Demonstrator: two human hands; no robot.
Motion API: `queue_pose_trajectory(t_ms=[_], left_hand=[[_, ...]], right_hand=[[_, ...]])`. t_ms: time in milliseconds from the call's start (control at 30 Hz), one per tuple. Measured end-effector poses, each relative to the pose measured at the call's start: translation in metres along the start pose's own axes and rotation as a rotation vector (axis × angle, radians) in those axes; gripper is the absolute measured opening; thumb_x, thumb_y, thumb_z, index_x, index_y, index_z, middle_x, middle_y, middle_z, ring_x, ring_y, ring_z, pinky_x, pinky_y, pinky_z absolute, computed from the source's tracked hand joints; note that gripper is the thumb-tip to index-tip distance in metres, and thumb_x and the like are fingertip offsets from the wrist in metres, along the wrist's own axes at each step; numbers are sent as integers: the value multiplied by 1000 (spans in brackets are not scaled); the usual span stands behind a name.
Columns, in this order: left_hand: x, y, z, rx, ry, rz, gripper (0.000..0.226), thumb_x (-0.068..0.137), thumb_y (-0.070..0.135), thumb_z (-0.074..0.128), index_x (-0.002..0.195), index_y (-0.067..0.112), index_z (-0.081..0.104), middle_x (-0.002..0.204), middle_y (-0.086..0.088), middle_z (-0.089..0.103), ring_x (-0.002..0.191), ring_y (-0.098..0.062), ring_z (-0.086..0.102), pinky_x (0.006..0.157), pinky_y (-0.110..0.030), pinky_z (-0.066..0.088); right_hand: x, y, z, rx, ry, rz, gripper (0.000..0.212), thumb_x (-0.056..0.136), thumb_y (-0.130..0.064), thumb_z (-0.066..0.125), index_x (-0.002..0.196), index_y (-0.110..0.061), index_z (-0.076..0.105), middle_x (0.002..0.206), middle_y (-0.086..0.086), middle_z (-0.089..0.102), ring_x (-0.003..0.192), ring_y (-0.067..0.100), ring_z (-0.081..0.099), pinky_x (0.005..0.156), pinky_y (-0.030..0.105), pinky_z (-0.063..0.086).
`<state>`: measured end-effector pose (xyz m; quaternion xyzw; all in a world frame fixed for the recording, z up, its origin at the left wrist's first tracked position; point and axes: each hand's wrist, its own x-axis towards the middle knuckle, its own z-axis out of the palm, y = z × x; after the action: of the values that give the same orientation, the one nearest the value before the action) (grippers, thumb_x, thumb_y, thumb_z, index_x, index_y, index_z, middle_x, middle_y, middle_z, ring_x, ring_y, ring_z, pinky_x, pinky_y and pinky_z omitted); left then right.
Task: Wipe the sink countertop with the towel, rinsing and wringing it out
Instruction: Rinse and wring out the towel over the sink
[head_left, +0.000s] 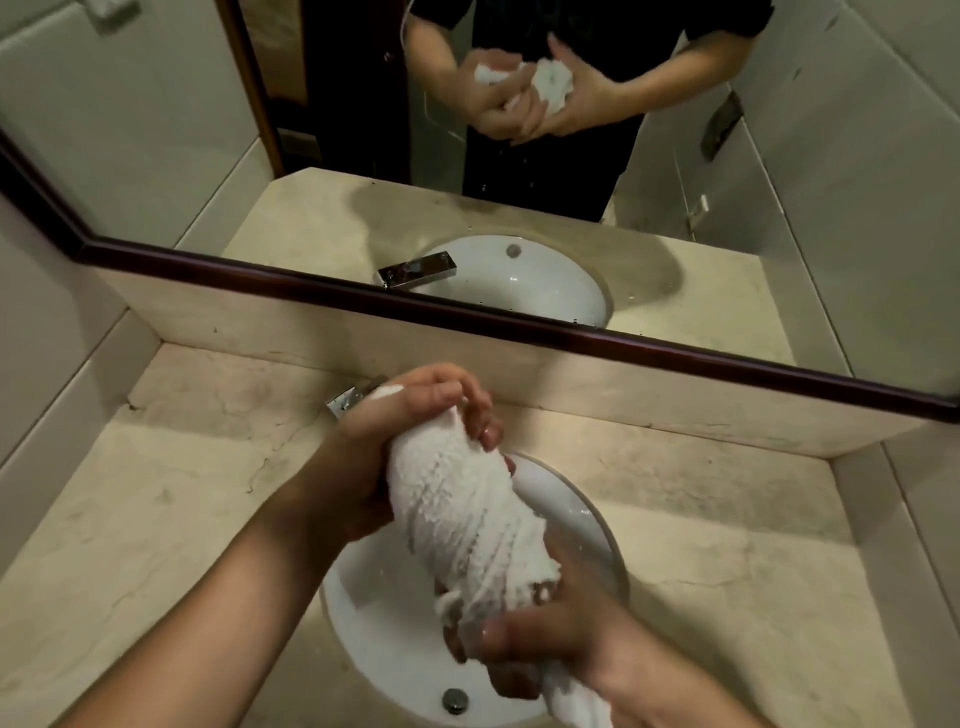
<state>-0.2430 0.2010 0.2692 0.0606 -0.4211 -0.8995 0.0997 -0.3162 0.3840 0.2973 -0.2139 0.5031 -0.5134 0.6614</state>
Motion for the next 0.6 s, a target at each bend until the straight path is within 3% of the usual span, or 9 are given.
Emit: queue_pose_trajectory(t_ms=[100, 167, 300, 433, 500, 533, 600], left_hand=[[-9, -3, 4, 188, 256, 62, 25, 91, 23, 62, 75, 4, 62, 79, -18, 58, 78, -31, 59, 78, -43, 52], [1, -15, -1, 381, 443, 108, 33, 94, 23, 57, 71, 0, 62, 73, -21, 60, 71, -31, 59, 71, -39, 51], [30, -56, -18, 530, 729, 118, 35, 87, 24, 55, 61, 2, 61, 58, -12, 64, 55, -21, 59, 57, -27, 47], [38, -76, -33, 514, 823, 20, 29, 81, 27, 57, 55, 13, 63, 56, -7, 64, 55, -20, 59, 60, -28, 46], [38, -76, -35, 441, 828, -2, 29, 83, 25, 60, 57, 14, 62, 60, -14, 63, 56, -22, 57, 60, -30, 46], [37, -75, -33, 413, 820, -4, 29, 87, 22, 62, 60, 11, 62, 62, -17, 62, 57, -23, 56, 60, -31, 46], [37, -69, -29, 371, 804, -16, 29, 95, 16, 63, 69, 5, 62, 65, -20, 59, 57, -25, 55, 59, -31, 45]], right_hand=[[10, -5, 3, -317, 144, 67, 30, 80, 1, 84, 87, -21, 66, 55, -2, 66, 39, 7, 55, 38, 18, 40], [25, -1, -2, -378, 246, 78, 26, 84, 1, 79, 79, -17, 62, 52, 0, 61, 38, 8, 51, 37, 17, 37], [64, 31, -27, -425, 420, 150, 19, 83, 0, 71, 86, -15, 59, 62, 9, 58, 39, 15, 48, 37, 18, 35], [80, 51, -42, -379, 438, 225, 18, 83, -6, 73, 91, -14, 60, 61, 6, 60, 38, 17, 52, 39, 19, 36], [75, 52, -44, -357, 412, 192, 29, 82, -13, 81, 101, -16, 60, 68, 8, 66, 46, 22, 59, 41, 23, 39], [70, 52, -44, -351, 404, 164, 48, 78, -19, 87, 116, -20, 57, 79, 9, 71, 53, 25, 64, 43, 26, 40], [59, 52, -47, -419, 392, 95, 103, 63, -33, 97, 145, -40, 36, 115, 0, 72, 77, 21, 75, 46, 28, 47]])
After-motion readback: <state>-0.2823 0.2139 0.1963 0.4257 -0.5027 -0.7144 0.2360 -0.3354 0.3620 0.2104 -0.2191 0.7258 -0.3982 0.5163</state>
